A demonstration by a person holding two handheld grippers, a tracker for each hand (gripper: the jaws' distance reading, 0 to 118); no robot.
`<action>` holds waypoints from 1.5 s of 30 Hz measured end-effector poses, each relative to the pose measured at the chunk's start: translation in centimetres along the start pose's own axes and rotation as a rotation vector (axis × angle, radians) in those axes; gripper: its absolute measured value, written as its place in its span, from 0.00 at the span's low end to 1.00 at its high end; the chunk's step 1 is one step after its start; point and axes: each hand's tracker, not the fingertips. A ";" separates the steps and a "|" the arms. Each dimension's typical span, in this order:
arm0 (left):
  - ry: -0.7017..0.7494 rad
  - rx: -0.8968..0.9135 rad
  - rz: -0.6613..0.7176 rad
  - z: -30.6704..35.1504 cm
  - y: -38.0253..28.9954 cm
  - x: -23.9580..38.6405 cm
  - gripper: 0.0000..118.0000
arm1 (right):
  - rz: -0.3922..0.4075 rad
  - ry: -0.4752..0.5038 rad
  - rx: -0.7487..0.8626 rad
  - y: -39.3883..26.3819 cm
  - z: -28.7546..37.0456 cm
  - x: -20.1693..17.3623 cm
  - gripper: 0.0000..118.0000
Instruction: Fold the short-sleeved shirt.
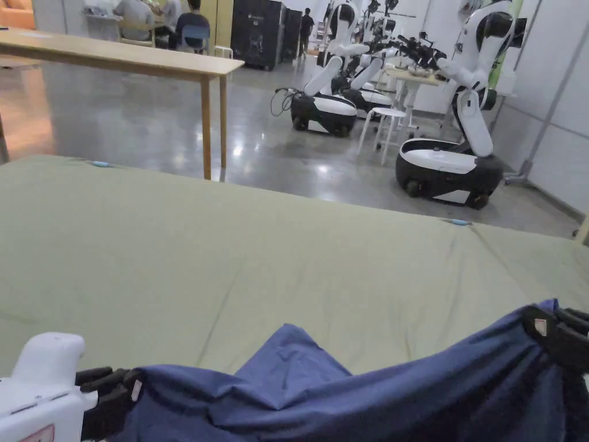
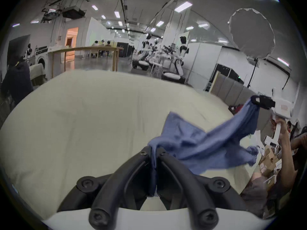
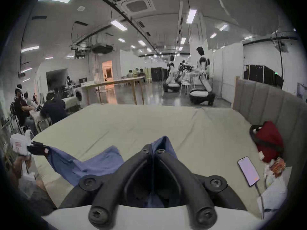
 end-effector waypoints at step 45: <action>0.106 0.398 0.033 -10.9 47.5 1.8 0.03 | -0.125 -0.288 0.332 34.5 -16.0 6.7 0.01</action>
